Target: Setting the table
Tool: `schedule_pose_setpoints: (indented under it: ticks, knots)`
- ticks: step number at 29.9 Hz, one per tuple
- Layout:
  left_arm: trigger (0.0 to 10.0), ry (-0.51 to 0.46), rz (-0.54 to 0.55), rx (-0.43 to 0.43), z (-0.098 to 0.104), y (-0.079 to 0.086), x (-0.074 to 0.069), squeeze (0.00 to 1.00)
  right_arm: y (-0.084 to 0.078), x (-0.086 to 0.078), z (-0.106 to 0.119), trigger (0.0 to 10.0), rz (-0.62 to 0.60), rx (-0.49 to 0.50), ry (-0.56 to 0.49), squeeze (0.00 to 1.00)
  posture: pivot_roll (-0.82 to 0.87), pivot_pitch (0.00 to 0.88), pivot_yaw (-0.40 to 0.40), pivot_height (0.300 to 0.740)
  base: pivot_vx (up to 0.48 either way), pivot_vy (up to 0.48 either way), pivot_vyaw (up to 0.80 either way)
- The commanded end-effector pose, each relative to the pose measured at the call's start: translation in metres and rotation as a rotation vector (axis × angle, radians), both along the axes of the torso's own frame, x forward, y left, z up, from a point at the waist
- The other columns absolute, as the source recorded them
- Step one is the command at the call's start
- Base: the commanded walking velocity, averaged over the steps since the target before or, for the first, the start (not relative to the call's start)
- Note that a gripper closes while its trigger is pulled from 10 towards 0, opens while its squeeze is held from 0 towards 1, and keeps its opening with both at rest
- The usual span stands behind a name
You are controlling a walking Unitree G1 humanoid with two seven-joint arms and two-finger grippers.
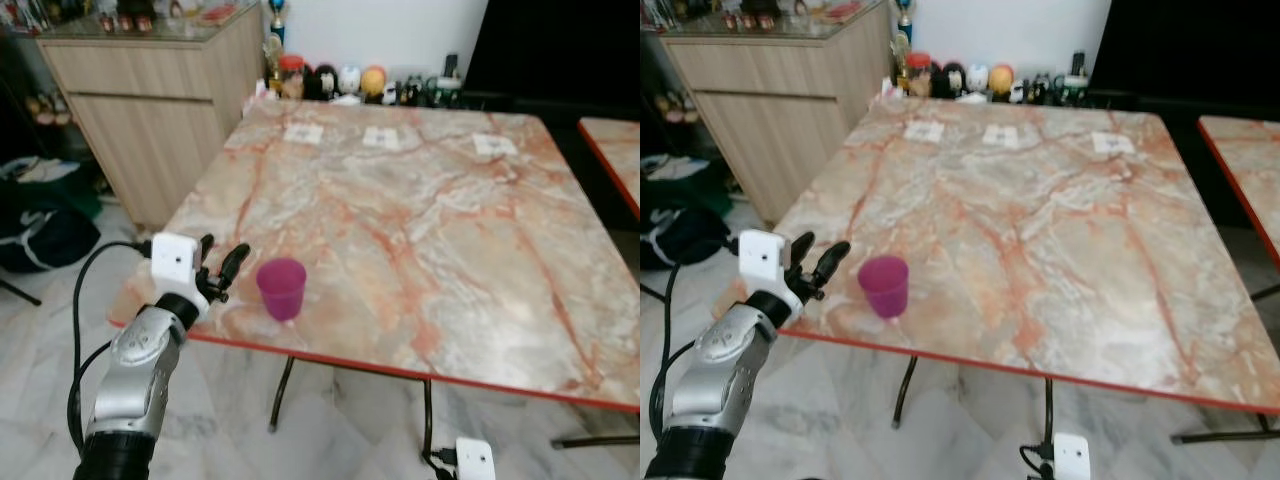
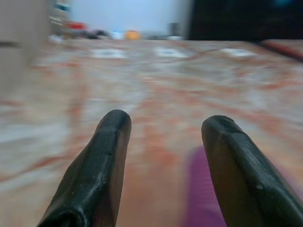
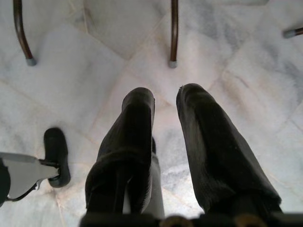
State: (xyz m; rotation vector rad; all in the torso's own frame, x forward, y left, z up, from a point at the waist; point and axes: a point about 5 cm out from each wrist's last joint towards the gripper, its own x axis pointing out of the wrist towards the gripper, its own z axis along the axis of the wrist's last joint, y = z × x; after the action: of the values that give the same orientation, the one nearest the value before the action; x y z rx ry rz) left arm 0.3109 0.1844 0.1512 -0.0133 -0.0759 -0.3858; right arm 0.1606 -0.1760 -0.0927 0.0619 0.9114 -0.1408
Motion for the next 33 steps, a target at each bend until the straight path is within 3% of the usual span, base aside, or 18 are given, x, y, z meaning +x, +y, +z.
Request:
schedule_pose_setpoints:
  ticks: [1, 6, 7, 8, 10, 13, 16, 24, 33]
  knots:
    - [10.0, 0.021, -0.085, -0.024, 0.008, -0.009, -0.001, 0.0, 0.004, 0.001, 0.0, 10.0, 0.006, 0.003, 0.005, 0.0, 0.12, 0.004, -0.029, 0.74, 0.0, 0.0, 0.0]
    - [10.0, 0.021, -0.102, 0.013, 0.019, -0.02, 0.01, 0.0, 0.007, 0.001, -0.001, 10.0, 0.015, 0.003, 0.01, 0.0, 0.13, 0.011, -0.035, 0.74, 0.0, 0.0, 0.0]
    - [10.0, 0.059, -0.075, 0.016, 0.019, -0.025, 0.021, 0.0, 0.008, 0.0, -0.001, 10.0, 0.023, 0.001, 0.015, 0.0, 0.13, 0.013, -0.032, 0.74, 0.0, 0.0, 0.0]
    - [10.0, 0.059, -0.075, 0.016, 0.019, -0.025, 0.021, 0.0, 0.008, 0.0, -0.001, 10.0, 0.023, 0.001, 0.015, 0.0, 0.13, 0.013, -0.032, 0.74, 0.0, 0.0, 0.0]
    - [10.0, 0.154, -0.001, 0.079, 0.014, -0.026, 0.035, 0.0, 0.01, 0.002, -0.001, 10.0, 0.032, 0.0, 0.014, 0.0, 0.12, 0.011, -0.025, 0.74, 0.0, 0.0, 0.0]
    - [10.0, 0.269, 0.028, 0.135, 0.004, -0.022, 0.039, 0.0, 0.01, 0.003, 0.0, 10.0, 0.036, -0.003, 0.014, 0.0, 0.12, 0.016, -0.021, 0.74, 0.0, 0.0, 0.0]
    - [10.0, 0.335, 0.049, 0.117, 0.001, -0.016, 0.04, 0.0, 0.011, 0.004, 0.0, 10.0, 0.056, -0.012, 0.017, 0.0, 0.11, 0.029, -0.015, 0.74, 0.0, 0.0, 0.0]
    - [10.0, 0.29, 0.11, 0.07, 0.023, -0.004, 0.042, 0.0, 0.016, -0.003, -0.003, 10.0, 0.06, -0.011, 0.034, 0.0, 0.12, 0.047, -0.021, 0.74, 0.0, 0.0, 0.0]
    - [10.0, 0.305, 0.045, 0.09, 0.035, 0.001, 0.027, 0.0, 0.025, -0.005, -0.004, 10.0, 0.072, -0.007, 0.041, 0.0, 0.13, 0.038, -0.024, 0.74, 0.0, 0.0, 0.0]
